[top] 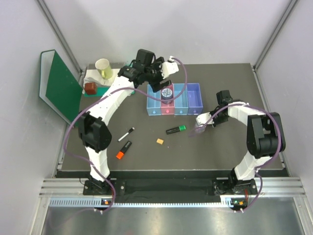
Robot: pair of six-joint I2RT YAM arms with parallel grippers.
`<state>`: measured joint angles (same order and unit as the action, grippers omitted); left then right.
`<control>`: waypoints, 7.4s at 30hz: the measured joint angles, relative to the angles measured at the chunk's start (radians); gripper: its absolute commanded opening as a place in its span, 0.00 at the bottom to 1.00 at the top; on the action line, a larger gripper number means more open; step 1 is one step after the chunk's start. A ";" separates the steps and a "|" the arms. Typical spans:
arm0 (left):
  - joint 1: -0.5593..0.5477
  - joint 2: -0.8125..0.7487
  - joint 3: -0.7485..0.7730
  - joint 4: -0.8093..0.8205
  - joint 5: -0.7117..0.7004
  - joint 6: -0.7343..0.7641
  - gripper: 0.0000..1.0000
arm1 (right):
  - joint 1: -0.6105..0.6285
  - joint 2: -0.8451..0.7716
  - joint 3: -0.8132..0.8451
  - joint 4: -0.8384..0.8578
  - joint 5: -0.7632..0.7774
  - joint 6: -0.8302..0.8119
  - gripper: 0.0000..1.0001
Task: Sort the stationery into containers
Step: Pick up the pen from the center of the board, then place the stationery in the storage box, then pick up the pen from the center of the board, then place the pen in the storage box.
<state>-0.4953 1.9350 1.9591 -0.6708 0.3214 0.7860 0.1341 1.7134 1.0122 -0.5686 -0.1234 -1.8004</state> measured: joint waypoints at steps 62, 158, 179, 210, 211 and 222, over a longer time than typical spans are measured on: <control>0.169 -0.359 -0.902 0.198 -0.094 0.082 0.79 | 0.086 0.241 0.502 0.073 -0.312 1.580 0.04; -0.432 -0.794 -1.057 0.765 0.156 0.807 0.00 | 0.171 0.042 0.467 0.537 -1.185 2.535 0.74; -0.448 -0.760 -1.118 0.960 0.162 0.813 0.00 | 0.177 0.041 0.412 0.738 -1.252 2.715 0.59; -0.450 -0.681 -1.111 1.066 0.152 0.768 0.00 | 0.236 -0.063 0.269 0.815 -1.275 2.766 0.05; -0.450 -0.681 -1.111 1.056 0.149 0.765 0.00 | 0.236 -0.064 0.269 0.810 -1.276 2.784 0.00; -0.450 -0.743 -1.159 0.982 0.107 0.750 0.64 | 0.219 -0.070 0.290 0.808 -1.266 2.782 0.00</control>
<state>-0.9451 1.1919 0.7998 0.3115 0.4286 1.5364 0.3534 1.6432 1.3018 0.2398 -1.3895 0.9821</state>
